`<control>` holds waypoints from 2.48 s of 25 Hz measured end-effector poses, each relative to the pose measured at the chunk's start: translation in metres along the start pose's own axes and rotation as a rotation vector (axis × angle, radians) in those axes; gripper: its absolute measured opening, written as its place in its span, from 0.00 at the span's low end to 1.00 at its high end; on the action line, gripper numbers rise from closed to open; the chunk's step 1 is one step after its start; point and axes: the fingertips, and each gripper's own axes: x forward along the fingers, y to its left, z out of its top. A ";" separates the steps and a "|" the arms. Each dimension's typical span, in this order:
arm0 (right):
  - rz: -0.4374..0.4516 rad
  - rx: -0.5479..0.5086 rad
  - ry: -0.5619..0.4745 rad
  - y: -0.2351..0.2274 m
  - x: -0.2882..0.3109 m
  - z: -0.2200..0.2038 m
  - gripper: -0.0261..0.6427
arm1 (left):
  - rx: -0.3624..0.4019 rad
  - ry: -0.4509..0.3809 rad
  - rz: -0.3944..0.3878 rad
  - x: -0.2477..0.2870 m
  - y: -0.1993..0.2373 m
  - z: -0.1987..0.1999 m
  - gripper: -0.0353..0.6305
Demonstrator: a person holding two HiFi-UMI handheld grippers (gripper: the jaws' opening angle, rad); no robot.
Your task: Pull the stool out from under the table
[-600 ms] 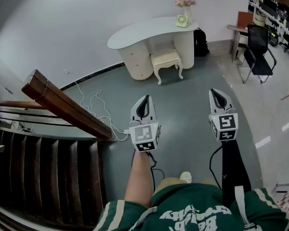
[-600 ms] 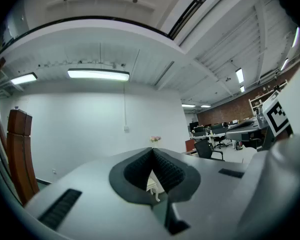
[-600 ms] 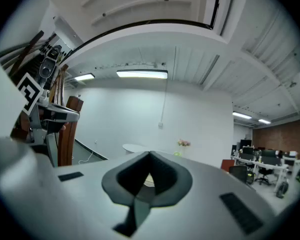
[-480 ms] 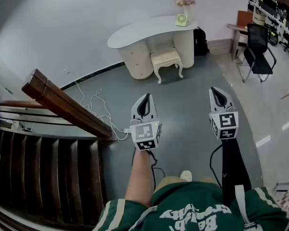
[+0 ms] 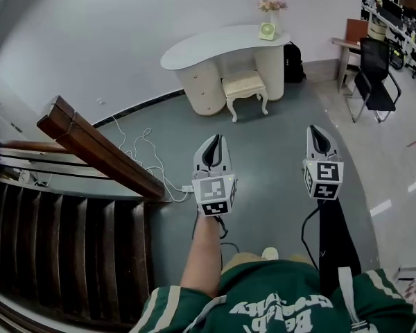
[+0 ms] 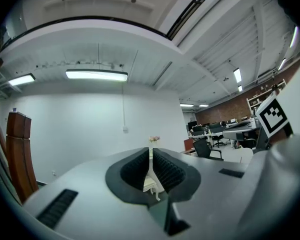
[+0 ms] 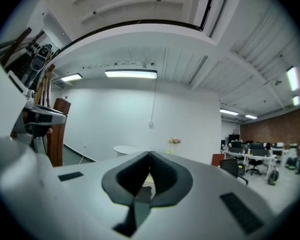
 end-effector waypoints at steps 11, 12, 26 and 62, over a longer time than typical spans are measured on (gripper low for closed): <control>0.191 0.060 -0.018 0.028 0.008 -0.004 0.75 | -0.003 0.000 -0.119 0.012 -0.018 -0.006 0.68; 0.206 0.062 -0.031 0.031 0.008 -0.002 0.83 | -0.004 0.005 -0.132 0.012 -0.020 -0.008 0.70; 0.253 0.036 -0.015 0.045 0.059 -0.017 0.93 | -0.052 -0.017 -0.165 0.052 0.003 -0.017 0.73; 0.251 -0.064 0.034 0.101 0.376 0.002 0.93 | -0.057 0.005 -0.282 0.340 0.178 -0.060 0.73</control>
